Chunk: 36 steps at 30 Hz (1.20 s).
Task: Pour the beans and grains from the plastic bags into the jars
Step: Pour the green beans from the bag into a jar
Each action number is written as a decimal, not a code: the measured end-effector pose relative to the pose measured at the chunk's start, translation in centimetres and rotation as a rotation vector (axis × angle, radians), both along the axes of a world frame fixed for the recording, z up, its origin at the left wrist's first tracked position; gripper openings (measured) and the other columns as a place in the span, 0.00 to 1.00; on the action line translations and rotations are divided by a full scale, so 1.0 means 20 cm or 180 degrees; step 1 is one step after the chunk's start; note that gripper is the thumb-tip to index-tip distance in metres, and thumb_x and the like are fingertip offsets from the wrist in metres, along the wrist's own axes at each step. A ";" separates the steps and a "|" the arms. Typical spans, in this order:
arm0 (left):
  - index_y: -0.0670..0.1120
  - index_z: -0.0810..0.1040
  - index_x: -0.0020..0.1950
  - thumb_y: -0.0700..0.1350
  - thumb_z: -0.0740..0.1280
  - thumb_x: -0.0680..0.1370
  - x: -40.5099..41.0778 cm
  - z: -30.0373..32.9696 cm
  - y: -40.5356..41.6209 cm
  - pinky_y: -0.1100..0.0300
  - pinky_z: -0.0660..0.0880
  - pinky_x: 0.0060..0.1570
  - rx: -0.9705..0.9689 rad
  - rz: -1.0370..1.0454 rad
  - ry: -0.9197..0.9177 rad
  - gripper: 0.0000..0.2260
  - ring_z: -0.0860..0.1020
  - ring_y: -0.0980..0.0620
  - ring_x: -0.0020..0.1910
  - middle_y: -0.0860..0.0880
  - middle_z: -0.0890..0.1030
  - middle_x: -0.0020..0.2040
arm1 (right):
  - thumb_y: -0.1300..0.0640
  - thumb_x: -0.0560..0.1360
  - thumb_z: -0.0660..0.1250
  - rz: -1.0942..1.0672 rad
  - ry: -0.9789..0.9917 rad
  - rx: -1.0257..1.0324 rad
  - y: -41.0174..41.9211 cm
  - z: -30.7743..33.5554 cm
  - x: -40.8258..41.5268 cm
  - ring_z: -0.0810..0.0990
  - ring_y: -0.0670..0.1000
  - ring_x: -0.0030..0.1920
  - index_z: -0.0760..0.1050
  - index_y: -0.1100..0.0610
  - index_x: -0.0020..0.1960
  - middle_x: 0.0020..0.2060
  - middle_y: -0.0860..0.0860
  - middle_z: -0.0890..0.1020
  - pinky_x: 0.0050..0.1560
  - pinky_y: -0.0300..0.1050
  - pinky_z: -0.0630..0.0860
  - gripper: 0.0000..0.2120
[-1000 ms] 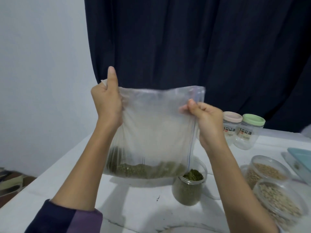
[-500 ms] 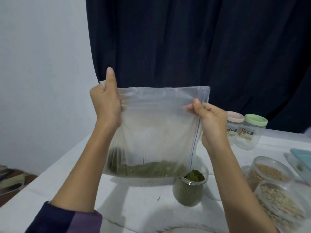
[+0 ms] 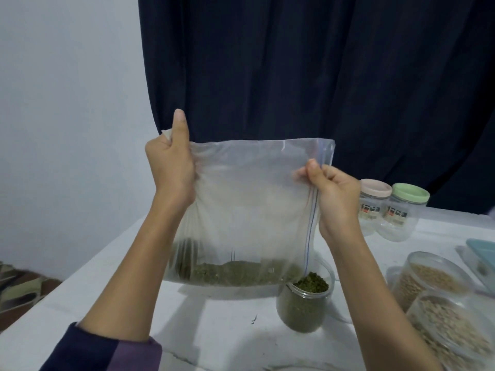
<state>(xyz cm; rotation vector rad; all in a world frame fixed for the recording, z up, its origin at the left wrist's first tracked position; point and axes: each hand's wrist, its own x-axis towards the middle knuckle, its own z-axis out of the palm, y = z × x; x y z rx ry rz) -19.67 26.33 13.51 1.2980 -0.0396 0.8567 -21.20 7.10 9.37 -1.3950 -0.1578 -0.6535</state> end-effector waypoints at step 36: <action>0.50 0.52 0.29 0.51 0.61 0.81 0.04 0.02 -0.01 0.65 0.56 0.24 -0.0010 0.0036 -0.0042 0.25 0.55 0.57 0.22 0.58 0.56 0.20 | 0.60 0.78 0.66 0.0071 -0.0029 -0.0130 -0.06 0.04 0.03 0.82 0.42 0.38 0.81 0.58 0.36 0.31 0.47 0.84 0.48 0.30 0.74 0.12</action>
